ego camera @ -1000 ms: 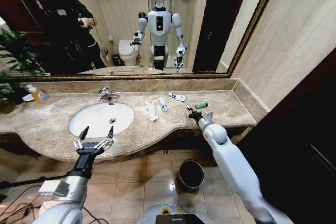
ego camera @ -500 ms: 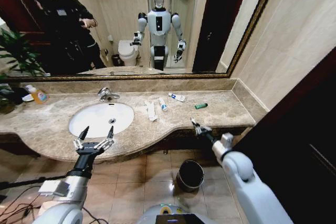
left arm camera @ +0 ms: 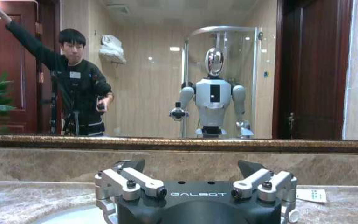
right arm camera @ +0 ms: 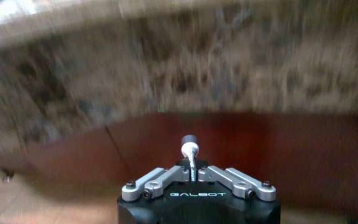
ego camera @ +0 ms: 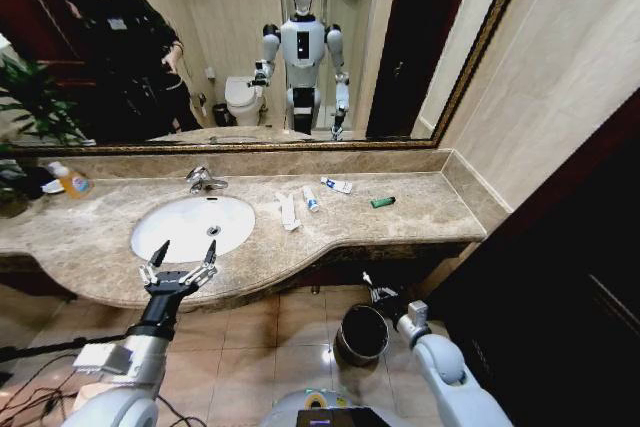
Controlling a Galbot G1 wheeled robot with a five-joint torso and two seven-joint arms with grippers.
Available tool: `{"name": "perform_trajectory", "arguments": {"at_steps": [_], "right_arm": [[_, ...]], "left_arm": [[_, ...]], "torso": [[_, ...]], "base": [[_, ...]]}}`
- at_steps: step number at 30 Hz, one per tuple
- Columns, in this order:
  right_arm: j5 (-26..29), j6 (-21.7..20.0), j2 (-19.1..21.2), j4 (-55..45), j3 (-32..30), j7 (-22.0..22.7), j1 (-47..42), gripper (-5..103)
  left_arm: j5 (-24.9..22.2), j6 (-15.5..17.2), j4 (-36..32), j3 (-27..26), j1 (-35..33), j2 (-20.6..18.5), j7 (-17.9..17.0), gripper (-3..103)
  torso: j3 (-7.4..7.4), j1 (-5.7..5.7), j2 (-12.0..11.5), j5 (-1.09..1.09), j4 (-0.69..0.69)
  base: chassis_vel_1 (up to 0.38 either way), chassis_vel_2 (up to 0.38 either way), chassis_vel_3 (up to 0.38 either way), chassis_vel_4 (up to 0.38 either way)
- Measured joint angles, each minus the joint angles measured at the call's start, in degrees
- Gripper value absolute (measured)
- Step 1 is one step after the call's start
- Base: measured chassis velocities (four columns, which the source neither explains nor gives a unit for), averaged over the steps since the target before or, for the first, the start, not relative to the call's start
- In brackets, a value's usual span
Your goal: Pick up the trash from the sink and place it in the trash bin.
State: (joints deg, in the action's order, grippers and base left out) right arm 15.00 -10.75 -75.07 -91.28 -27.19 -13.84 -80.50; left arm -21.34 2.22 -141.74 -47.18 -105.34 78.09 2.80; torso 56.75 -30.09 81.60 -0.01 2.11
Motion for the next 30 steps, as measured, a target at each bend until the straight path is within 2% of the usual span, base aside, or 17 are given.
{"name": "perform_trajectory", "arguments": {"at_steps": [2, 3, 5, 13, 19, 20, 21, 24, 26, 30], "right_arm": [[-0.4, 0.2, -0.2, 1.0, 0.1, -0.2, 0.2, 2], [-2.6, 1.9, -1.4, 6.4, 0.2, -1.2, 1.4, 2], [-4.5, 3.6, -2.5, 10.8, 0.2, -1.7, 2.5, 2], [-9.8, 7.7, -6.1, 24.4, -0.4, -1.1, 7.3, 2], [-11.0, 8.9, -7.1, 28.5, -0.5, 1.0, 9.5, -1], [-11.0, 9.0, -7.1, 28.5, -0.5, 1.1, 9.6, 4], [-11.0, 9.0, -7.1, 28.5, -0.5, 1.1, 9.6, 4], [-11.6, 9.0, -7.1, 28.3, -0.4, 1.2, 9.8, 20], [-11.7, 9.0, -7.0, 28.3, -0.4, 1.3, 9.9, 20], [-11.8, 9.0, -7.0, 28.0, -0.4, 1.5, 9.9, 41]], "left_arm": [[0.0, 0.0, 0.0, 0.0, 0.0, 0.0, 0.0, 100], [0.0, 0.0, 0.0, 0.0, 0.0, 0.0, 0.0, 100], [0.0, 0.0, 0.0, 0.0, 0.0, 0.0, 0.0, 100], [0.0, 0.0, 0.0, 0.0, 0.0, 0.0, 0.0, 100], [0.0, 0.0, 0.0, 0.0, 0.0, 0.0, 0.0, 100], [0.0, 0.0, 0.0, 0.0, 0.0, 0.0, 0.0, 100], [0.0, 0.0, 0.0, 0.0, 0.0, 0.0, 0.0, 100], [0.0, 0.0, 0.0, 0.0, 0.0, 0.0, 0.0, 100], [0.0, 0.0, 0.0, 0.0, 0.0, 0.0, 0.0, 100], [0.0, 0.0, 0.0, 0.0, 0.0, 0.0, 0.0, 100]], "torso": [[0.0, 0.0, 0.0, 0.0, 0.0], [0.0, 0.0, 0.0, 0.01, 0.0], [0.0, 0.0, 0.0, 0.01, 0.0], [0.0, 0.0, 0.0, 0.01, 0.0], [0.0, 0.0, 0.0, 0.01, 0.0], [0.0, 0.0, 0.0, 0.0, 0.0], [0.0, 0.0, 0.0, 0.0, 0.0], [0.0, 0.0, 0.0, 0.0, 0.0], [0.0, 0.0, 0.0, 0.0, 0.0], [0.0, 0.0, 0.0, 0.0, 0.0]], "base": [[0.0, 0.0, 0.0, 0.0], [0.0, 0.0, 0.0, 0.0], [0.0, 0.0, 0.0, 0.0], [0.0, 0.0, 0.0, 0.0], [0.0, 0.0, 0.0, 0.0], [0.0, 0.0, 0.0, 0.0], [0.0, 0.0, 0.0, 0.0], [0.0, 0.0, 0.0, 0.0], [0.0, 0.0, 0.0, 0.0], [0.0, 0.0, 0.0, 0.0]]}}
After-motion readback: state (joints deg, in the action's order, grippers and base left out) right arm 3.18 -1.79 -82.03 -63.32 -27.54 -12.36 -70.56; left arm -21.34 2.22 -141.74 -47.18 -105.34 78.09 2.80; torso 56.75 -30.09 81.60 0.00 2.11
